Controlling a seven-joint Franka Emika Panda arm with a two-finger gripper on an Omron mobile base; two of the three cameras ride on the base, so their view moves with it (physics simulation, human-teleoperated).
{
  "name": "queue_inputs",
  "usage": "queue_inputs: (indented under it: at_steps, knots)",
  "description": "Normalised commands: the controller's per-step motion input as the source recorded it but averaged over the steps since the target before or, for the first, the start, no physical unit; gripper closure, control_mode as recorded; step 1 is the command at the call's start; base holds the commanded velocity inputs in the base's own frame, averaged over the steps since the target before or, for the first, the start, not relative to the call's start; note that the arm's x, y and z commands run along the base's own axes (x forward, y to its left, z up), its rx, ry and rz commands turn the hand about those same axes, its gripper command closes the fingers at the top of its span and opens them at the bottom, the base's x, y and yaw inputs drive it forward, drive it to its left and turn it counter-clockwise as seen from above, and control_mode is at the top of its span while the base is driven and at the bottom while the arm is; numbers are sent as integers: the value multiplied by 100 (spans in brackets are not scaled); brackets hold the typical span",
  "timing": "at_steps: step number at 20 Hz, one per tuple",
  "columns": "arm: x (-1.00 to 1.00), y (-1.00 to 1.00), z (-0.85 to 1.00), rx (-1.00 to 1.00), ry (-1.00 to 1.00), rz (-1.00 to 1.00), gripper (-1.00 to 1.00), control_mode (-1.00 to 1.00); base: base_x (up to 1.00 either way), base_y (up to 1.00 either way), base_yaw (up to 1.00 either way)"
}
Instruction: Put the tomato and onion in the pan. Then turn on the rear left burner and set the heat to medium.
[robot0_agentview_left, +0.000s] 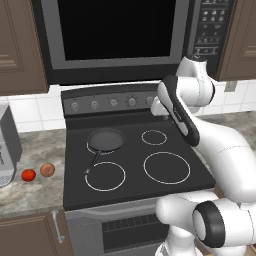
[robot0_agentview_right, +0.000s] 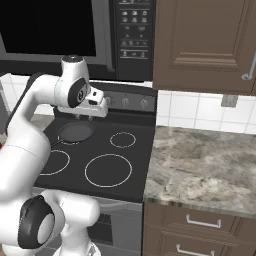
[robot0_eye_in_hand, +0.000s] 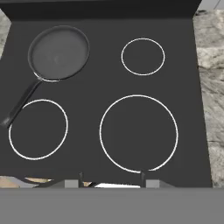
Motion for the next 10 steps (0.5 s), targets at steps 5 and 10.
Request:
queue_inputs:
  at_steps: [5, 10]
  knots:
    - [-10, 6, 0, 0, -1, 0, -100, -100, 0, 0, 0]
    - [-18, 30, -4, 0, -1, 0, -100, -100, 0, 0, 0]
